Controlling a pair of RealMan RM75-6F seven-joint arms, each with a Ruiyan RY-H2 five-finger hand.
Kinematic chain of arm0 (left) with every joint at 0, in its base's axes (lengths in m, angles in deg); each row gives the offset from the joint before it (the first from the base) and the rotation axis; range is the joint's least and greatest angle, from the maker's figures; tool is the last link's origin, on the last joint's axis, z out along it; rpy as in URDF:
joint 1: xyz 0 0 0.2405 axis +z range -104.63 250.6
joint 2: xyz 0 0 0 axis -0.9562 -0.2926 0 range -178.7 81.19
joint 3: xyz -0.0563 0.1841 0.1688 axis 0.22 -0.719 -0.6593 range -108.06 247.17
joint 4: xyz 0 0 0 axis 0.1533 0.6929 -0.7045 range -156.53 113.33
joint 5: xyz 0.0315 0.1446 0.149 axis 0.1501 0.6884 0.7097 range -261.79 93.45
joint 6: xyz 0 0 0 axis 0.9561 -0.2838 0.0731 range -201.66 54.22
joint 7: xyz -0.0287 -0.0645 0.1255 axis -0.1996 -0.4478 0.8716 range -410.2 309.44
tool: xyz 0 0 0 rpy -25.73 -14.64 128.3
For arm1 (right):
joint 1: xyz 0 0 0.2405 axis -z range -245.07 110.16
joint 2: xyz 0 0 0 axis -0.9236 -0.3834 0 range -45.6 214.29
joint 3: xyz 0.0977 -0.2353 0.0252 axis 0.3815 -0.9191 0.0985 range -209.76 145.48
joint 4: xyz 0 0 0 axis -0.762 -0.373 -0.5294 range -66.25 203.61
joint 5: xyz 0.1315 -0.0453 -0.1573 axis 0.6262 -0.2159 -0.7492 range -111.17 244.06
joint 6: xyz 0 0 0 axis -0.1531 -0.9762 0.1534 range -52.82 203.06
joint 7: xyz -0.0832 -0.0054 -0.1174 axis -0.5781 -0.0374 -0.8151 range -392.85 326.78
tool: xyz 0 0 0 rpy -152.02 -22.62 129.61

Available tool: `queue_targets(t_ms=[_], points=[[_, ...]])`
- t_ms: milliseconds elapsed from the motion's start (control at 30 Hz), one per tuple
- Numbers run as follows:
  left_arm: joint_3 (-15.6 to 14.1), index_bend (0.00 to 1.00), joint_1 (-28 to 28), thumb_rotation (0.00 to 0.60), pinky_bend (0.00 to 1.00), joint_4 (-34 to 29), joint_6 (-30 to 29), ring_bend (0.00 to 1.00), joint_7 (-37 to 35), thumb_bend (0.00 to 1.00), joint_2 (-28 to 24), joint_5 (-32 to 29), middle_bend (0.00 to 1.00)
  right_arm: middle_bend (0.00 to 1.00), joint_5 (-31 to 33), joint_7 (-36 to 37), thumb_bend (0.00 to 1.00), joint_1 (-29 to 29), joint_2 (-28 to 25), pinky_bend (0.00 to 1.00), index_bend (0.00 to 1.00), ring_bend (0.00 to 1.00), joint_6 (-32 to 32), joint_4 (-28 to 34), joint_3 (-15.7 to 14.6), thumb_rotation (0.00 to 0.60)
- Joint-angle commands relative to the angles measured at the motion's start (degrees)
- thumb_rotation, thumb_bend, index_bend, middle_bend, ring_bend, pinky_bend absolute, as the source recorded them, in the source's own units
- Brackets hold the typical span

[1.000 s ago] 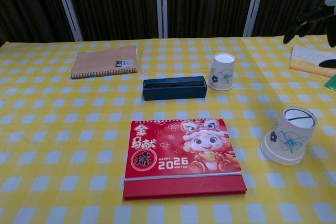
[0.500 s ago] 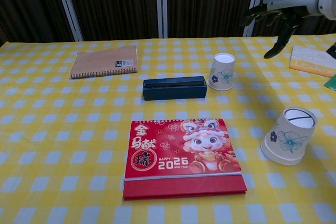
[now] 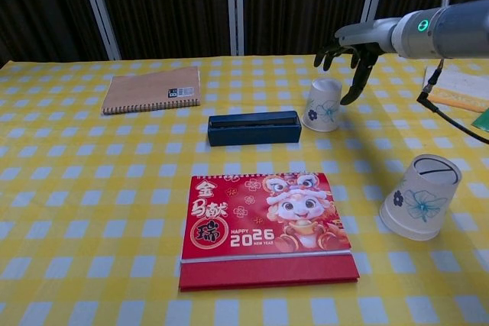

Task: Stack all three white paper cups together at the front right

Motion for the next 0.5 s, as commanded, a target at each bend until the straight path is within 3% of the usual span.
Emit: queue_targets(t_ms=[33,500], points=[[0.1,0.00,-0.2,0.600,0.00,0.1,0.3,0.00,0.3,0.00,0.1,-0.6,0.00,0.22,0.6,0.2,0.08,-0.7,1.4,0.25,0.22,0.11,0.9,-2.0,-0.3,0.600],[0.2,0.00,-1.0,0.600,0.00,0.2,1.4,0.00,2.1,0.00,0.7,-2.8,0.00,0.34,-0.9,2.1,0.15,-1.3,6.4,0.32,0.29,0.23,1.8,-10.4,-0.3,0.600]])
